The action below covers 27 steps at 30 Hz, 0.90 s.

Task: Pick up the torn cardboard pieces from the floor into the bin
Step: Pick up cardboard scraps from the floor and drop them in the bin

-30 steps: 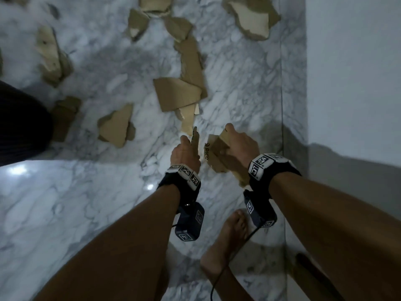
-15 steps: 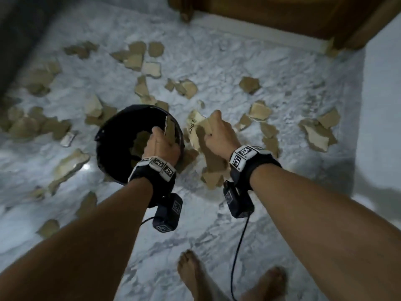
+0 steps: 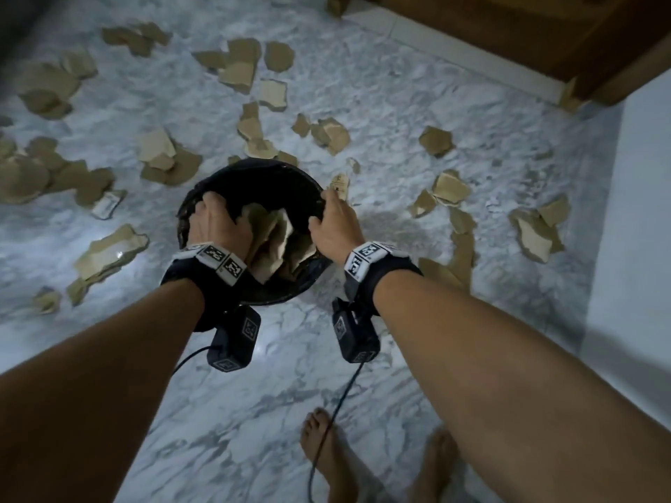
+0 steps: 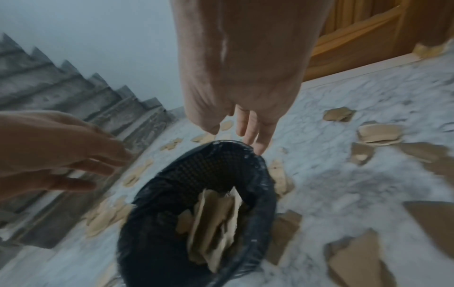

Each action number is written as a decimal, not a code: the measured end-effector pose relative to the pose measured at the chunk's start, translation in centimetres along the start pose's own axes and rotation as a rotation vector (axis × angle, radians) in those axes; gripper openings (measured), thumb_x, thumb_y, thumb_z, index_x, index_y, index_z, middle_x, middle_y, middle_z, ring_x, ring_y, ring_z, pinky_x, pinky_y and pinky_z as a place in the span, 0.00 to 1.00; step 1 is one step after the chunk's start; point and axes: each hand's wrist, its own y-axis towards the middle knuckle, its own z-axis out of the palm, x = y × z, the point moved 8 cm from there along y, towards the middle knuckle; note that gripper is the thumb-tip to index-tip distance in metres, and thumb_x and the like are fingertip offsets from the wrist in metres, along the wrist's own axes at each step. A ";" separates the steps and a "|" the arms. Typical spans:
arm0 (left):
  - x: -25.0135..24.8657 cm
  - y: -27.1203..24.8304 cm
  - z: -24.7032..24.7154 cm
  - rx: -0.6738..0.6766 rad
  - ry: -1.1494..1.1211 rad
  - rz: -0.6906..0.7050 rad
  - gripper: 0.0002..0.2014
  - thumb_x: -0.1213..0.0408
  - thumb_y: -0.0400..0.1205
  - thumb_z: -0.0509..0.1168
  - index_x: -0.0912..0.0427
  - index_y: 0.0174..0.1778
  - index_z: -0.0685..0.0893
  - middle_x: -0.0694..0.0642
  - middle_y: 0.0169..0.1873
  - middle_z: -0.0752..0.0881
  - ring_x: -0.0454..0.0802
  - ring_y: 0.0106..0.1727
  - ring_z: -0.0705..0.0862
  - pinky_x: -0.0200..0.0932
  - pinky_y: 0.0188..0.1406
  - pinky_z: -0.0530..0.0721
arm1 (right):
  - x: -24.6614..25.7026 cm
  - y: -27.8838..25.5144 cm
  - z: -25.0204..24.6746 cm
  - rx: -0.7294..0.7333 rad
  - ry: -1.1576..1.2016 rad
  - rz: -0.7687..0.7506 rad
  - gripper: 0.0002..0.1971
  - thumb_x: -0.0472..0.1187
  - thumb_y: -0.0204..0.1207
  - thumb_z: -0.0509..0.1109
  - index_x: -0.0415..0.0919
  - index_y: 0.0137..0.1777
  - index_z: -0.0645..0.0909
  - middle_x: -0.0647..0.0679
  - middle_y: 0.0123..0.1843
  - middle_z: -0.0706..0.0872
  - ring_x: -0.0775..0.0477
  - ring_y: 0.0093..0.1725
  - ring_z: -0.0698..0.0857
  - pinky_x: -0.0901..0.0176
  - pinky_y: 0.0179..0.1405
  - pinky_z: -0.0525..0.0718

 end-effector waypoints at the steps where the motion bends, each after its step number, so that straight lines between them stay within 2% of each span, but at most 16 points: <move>1: -0.2 -0.3 0.9 0.031 0.010 -0.013 0.19 0.62 0.77 0.65 0.65 0.62 0.72 0.68 0.62 0.78 0.69 0.64 0.76 0.61 0.58 0.77 | -1.8 -0.1 -0.9 -0.016 -0.035 0.030 0.23 0.42 0.82 0.63 0.41 0.75 0.65 0.38 0.68 0.78 0.36 0.59 0.81 0.45 0.49 0.82; 4: -2.2 -1.9 3.7 0.073 0.017 0.020 0.17 0.58 0.78 0.62 0.63 0.60 0.75 0.66 0.61 0.79 0.68 0.63 0.77 0.58 0.56 0.77 | -8.2 -0.3 -4.3 -0.043 -0.142 0.132 0.20 0.42 0.82 0.63 0.42 0.73 0.67 0.40 0.70 0.76 0.35 0.63 0.80 0.45 0.55 0.81; 8: -6.0 -3.6 9.5 0.117 0.038 0.137 0.13 0.64 0.80 0.61 0.65 0.59 0.76 0.67 0.58 0.81 0.67 0.60 0.79 0.55 0.51 0.77 | -17.4 -0.7 -8.7 -0.060 -0.209 0.272 0.20 0.44 0.82 0.64 0.42 0.72 0.70 0.40 0.71 0.74 0.35 0.66 0.78 0.45 0.61 0.79; 11: -8.4 -5.0 15.1 0.193 0.052 0.180 0.11 0.62 0.81 0.61 0.62 0.56 0.78 0.65 0.54 0.82 0.65 0.55 0.81 0.54 0.47 0.78 | -24.2 -0.6 -10.5 -0.040 -0.240 0.347 0.21 0.45 0.80 0.66 0.41 0.71 0.70 0.38 0.72 0.74 0.34 0.66 0.79 0.46 0.60 0.79; 13: -9.1 -5.5 19.7 0.258 0.075 0.191 0.12 0.62 0.80 0.62 0.62 0.57 0.79 0.64 0.56 0.80 0.65 0.57 0.80 0.54 0.50 0.79 | -28.5 -0.2 -10.9 -0.010 -0.265 0.373 0.23 0.47 0.79 0.68 0.41 0.72 0.71 0.39 0.72 0.73 0.34 0.67 0.78 0.47 0.59 0.78; 16: -8.8 -5.8 27.1 0.365 0.113 0.178 0.18 0.59 0.79 0.64 0.58 0.65 0.77 0.61 0.63 0.79 0.64 0.64 0.78 0.54 0.58 0.79 | -35.1 1.0 -10.4 0.036 -0.294 0.412 0.26 0.51 0.76 0.71 0.43 0.71 0.71 0.38 0.71 0.72 0.33 0.67 0.76 0.46 0.61 0.78; 18: -8.1 -5.9 31.9 0.416 0.157 0.147 0.20 0.58 0.80 0.65 0.58 0.67 0.76 0.61 0.65 0.79 0.63 0.65 0.78 0.52 0.59 0.78 | -39.5 2.1 -9.3 0.075 -0.305 0.440 0.28 0.53 0.74 0.73 0.41 0.69 0.71 0.37 0.69 0.74 0.33 0.67 0.76 0.47 0.60 0.78; 21: -6.7 -5.6 38.4 0.493 0.188 0.082 0.24 0.59 0.78 0.67 0.57 0.71 0.72 0.62 0.67 0.79 0.64 0.66 0.79 0.53 0.61 0.80 | -45.6 3.4 -7.3 0.116 -0.280 0.512 0.39 0.56 0.70 0.75 0.41 0.75 0.64 0.34 0.73 0.69 0.29 0.68 0.75 0.43 0.64 0.79; 23: -6.0 -5.1 42.0 0.523 0.206 0.073 0.30 0.59 0.76 0.69 0.55 0.75 0.68 0.62 0.71 0.74 0.63 0.71 0.74 0.58 0.67 0.77 | -48.7 4.1 -6.0 0.103 -0.230 0.542 0.46 0.57 0.68 0.77 0.43 0.79 0.57 0.32 0.75 0.62 0.27 0.70 0.72 0.40 0.67 0.77; 25: -5.3 -4.5 45.2 0.550 0.254 0.068 0.38 0.57 0.75 0.71 0.53 0.79 0.62 0.60 0.79 0.64 0.61 0.79 0.63 0.62 0.73 0.70 | -51.2 4.8 -4.9 0.072 -0.171 0.566 0.52 0.57 0.66 0.79 0.44 0.82 0.50 0.31 0.77 0.58 0.26 0.73 0.69 0.40 0.69 0.74; 27: -4.9 -4.4 47.7 0.591 0.325 0.068 0.46 0.54 0.73 0.72 0.52 0.83 0.53 0.59 0.82 0.53 0.62 0.83 0.51 0.67 0.76 0.64 | -52.9 5.5 -3.7 0.060 -0.127 0.611 0.60 0.56 0.64 0.82 0.46 0.84 0.42 0.31 0.81 0.51 0.25 0.77 0.63 0.39 0.72 0.69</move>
